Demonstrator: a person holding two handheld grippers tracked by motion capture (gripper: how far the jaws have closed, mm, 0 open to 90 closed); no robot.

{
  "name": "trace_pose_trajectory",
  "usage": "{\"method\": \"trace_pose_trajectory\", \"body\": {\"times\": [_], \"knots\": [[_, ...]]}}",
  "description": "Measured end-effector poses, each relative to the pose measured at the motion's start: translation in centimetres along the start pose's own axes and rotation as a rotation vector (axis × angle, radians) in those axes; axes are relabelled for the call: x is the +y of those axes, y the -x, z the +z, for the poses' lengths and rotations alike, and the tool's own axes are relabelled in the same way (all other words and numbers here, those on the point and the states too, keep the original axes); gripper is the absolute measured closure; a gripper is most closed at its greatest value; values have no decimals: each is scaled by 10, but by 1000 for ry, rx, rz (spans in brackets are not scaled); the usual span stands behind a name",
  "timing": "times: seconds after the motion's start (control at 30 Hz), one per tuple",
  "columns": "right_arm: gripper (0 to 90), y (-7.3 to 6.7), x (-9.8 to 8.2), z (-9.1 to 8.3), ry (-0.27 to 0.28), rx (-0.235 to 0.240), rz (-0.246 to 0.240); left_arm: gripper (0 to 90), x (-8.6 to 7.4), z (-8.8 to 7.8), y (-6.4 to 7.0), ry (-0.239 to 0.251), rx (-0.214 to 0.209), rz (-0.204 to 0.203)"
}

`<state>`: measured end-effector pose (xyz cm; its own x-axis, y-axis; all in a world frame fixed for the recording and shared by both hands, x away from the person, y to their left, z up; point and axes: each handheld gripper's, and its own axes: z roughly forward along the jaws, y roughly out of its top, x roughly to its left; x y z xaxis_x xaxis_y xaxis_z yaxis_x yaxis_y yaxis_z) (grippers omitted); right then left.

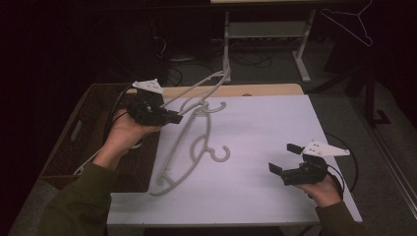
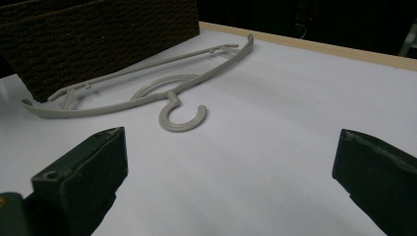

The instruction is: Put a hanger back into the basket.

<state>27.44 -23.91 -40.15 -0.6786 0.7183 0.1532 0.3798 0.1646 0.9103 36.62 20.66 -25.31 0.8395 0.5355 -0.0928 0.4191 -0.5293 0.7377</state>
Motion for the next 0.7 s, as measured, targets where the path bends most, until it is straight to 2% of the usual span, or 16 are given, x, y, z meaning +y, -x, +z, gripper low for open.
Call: {"method": "trace_pose_trajectory", "body": {"times": [0.43, 0.7], "knots": [[0, 0, 0, 1, -1, -5, -2, 821, -21, -40, -13, 35, 44, -37], [0, -1, 1, 2, -1, -4, -10, 821, -40, -61, -20, 47, 72, -59]]}}
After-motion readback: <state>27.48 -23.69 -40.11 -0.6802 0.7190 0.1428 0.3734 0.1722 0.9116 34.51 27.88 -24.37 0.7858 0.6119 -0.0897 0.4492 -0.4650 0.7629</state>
